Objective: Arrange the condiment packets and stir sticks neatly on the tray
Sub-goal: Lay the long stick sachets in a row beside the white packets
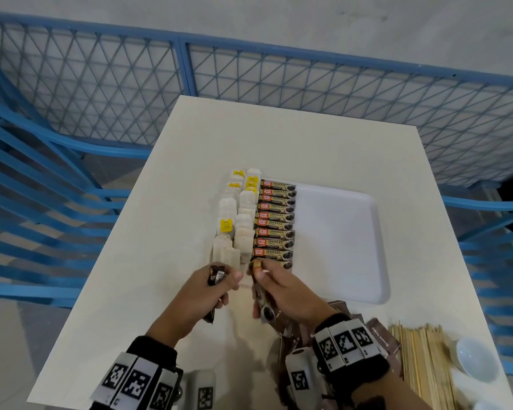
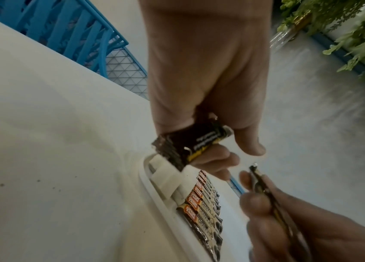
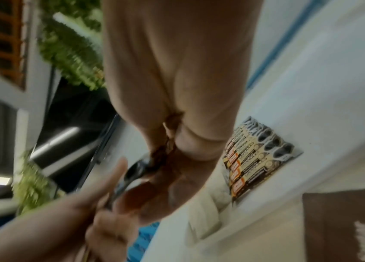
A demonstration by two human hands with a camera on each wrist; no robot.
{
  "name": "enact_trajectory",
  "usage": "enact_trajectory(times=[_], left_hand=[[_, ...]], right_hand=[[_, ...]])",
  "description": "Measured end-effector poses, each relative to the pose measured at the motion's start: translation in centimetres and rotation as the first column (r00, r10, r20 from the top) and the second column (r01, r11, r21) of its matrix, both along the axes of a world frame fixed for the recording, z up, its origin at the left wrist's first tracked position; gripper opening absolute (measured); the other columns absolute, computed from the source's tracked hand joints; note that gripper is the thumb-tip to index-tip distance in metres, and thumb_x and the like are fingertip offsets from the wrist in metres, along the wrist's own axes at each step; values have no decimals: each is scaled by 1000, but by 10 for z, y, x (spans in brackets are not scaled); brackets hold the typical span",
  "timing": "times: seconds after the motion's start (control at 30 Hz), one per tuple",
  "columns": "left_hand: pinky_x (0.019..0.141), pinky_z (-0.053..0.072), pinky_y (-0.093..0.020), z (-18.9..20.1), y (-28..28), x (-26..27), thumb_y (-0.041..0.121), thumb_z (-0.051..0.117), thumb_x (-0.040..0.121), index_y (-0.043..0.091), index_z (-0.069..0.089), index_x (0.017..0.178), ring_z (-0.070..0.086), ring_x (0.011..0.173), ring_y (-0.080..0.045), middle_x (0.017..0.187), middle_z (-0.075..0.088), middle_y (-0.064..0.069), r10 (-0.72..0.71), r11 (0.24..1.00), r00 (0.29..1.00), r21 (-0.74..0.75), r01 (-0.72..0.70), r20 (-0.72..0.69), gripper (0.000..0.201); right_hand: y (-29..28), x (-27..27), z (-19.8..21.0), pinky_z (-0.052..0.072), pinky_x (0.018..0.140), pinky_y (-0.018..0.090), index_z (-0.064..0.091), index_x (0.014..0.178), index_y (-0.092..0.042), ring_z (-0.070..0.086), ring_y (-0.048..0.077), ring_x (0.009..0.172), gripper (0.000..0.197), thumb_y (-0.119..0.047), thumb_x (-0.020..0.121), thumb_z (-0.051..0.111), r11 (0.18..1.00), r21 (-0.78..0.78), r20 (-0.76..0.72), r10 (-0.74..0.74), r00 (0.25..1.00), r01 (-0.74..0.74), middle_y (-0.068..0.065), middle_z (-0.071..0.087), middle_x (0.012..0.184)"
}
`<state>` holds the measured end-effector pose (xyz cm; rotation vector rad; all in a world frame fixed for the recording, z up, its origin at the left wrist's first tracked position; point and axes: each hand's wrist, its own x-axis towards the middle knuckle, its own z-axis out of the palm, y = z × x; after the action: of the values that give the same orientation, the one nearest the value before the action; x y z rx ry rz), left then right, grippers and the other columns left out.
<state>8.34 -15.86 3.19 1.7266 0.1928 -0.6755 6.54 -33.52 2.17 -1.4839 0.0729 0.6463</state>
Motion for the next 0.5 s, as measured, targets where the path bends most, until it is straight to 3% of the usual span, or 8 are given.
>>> enact_trajectory(times=[0.07, 0.17, 0.27, 0.4, 0.5], left_hand=[[53, 41, -19, 0, -1, 2, 24, 66, 85, 12, 65, 89, 50, 53, -7, 67, 63, 4, -11, 1000, 1000, -9, 11, 18, 13], [51, 40, -15, -1, -1, 3, 12, 67, 84, 11, 66, 86, 50, 51, -5, 53, 59, 9, -40, 999, 999, 16, 40, 30, 2], [49, 38, -15, -6, 4, 4, 9, 67, 84, 11, 67, 82, 47, 49, -5, 49, 56, 8, 18, 999, 999, 39, -19, 36, 3], [50, 39, -15, -15, 13, 7, 8, 68, 83, 8, 68, 85, 46, 46, -3, 50, 57, 8, 176, 983, 983, 50, -178, 46, 1], [53, 39, -19, -18, 10, 5, 8, 68, 83, 9, 70, 82, 47, 49, -4, 59, 60, 2, 155, 985, 986, 62, -159, 58, 2]], right_hand=[[1, -3, -3, 45, 45, 22, 45, 106, -18, 57, 15, 50, 15, -29, 100, 37, 981, -143, 72, 140, 988, -129, 2, 56, 74], [3, -8, -6, 42, 47, 19, 46, 111, -21, 51, 10, 48, 17, -31, 97, 44, 970, -196, 64, 162, 985, -147, -3, 59, 72], [-1, -10, -7, 46, 56, 21, 48, 112, -19, 52, 9, 54, 22, -27, 93, 54, 991, -117, -2, 64, 998, -64, -1, 63, 78], [-13, -11, -12, 55, 63, 25, 56, 103, -14, 59, 8, 62, 17, -9, 87, 62, 992, -46, -104, -125, 987, 121, 2, 62, 77], [-20, -10, -19, 53, 64, 23, 63, 95, -10, 61, 10, 63, 9, -8, 86, 62, 962, -34, -146, -271, 951, 269, 5, 63, 77]])
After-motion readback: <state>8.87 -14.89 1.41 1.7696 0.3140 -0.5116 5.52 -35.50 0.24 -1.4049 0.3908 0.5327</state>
